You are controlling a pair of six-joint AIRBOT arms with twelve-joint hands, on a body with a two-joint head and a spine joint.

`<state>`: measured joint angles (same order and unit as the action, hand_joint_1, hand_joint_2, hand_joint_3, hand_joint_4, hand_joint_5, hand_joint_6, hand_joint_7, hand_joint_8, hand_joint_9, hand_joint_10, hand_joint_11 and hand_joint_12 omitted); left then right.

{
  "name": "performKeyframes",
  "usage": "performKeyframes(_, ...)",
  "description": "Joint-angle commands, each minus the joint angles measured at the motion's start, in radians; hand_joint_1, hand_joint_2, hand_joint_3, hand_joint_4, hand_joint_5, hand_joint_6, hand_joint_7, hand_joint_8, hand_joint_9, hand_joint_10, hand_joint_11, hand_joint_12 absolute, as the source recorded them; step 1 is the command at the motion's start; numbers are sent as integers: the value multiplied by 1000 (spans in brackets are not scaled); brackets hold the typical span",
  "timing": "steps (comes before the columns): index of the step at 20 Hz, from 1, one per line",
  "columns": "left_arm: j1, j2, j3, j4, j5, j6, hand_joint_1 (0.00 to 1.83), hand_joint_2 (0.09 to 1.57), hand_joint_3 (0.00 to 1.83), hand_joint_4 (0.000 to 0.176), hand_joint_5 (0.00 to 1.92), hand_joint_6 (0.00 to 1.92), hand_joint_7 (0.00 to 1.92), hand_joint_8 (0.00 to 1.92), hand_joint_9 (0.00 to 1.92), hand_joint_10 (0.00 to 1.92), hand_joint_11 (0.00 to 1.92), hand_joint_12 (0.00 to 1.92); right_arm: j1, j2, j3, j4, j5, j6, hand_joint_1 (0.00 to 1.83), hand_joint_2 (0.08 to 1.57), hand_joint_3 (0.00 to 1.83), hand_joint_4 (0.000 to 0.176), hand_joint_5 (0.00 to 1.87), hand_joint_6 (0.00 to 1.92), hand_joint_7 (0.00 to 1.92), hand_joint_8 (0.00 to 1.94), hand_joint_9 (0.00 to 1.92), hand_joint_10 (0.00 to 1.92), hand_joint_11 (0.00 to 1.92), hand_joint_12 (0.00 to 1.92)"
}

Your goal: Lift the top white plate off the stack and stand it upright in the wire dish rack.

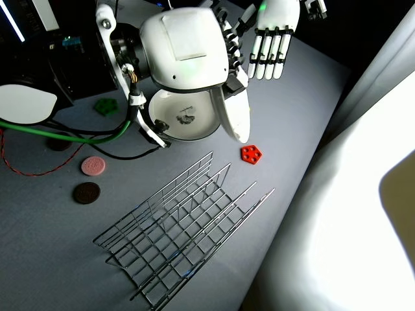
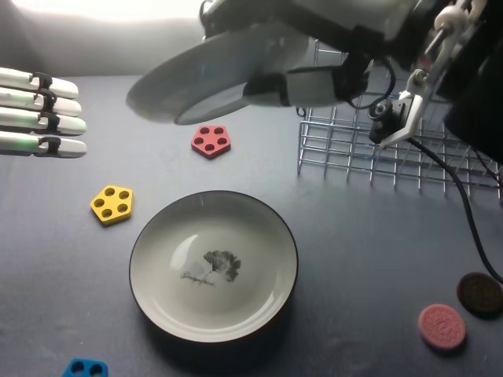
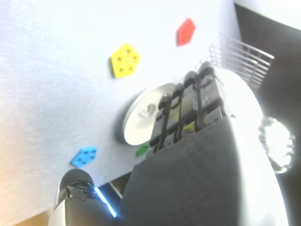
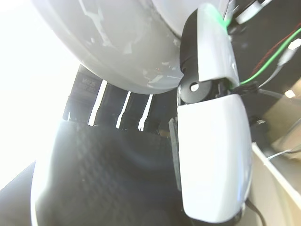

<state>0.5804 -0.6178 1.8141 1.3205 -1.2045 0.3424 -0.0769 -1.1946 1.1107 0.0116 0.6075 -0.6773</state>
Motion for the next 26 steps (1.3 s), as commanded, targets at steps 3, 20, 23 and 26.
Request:
performKeyframes(3, -19, 14, 5, -80, -48, 14, 0, 868, 2, 0, 0, 0, 0, 0, 0, 0, 0, 0, 21, 12, 18, 80, 152, 26, 1495, 1064, 2, 0, 902, 1022, 1081, 620, 1091, 756, 966, 1381)
performKeyframes(20, -20, 11, 4, -58, -59, 63, 26, 866, 1, 0, 0, 0, 0, 0, 0, 0, 0, 0, 53, 12, 84, 279, 185, 91, 1494, 1065, 0, 0, 939, 1053, 1081, 589, 1065, 756, 956, 1365)
performKeyframes(23, -20, 11, 4, -54, -60, 63, 26, 863, 0, 0, 0, 0, 0, 0, 0, 0, 1, 0, 53, 12, 100, 333, 171, 92, 1496, 1055, 0, 0, 954, 1009, 1101, 565, 1100, 701, 982, 1332)
performKeyframes(26, -20, 11, 4, -51, -62, 63, 26, 867, 1, 0, 0, 0, 0, 0, 0, 0, 0, 0, 56, 12, 119, 340, 165, 98, 1493, 1071, 1, 0, 905, 1072, 1075, 636, 1041, 785, 961, 1371)
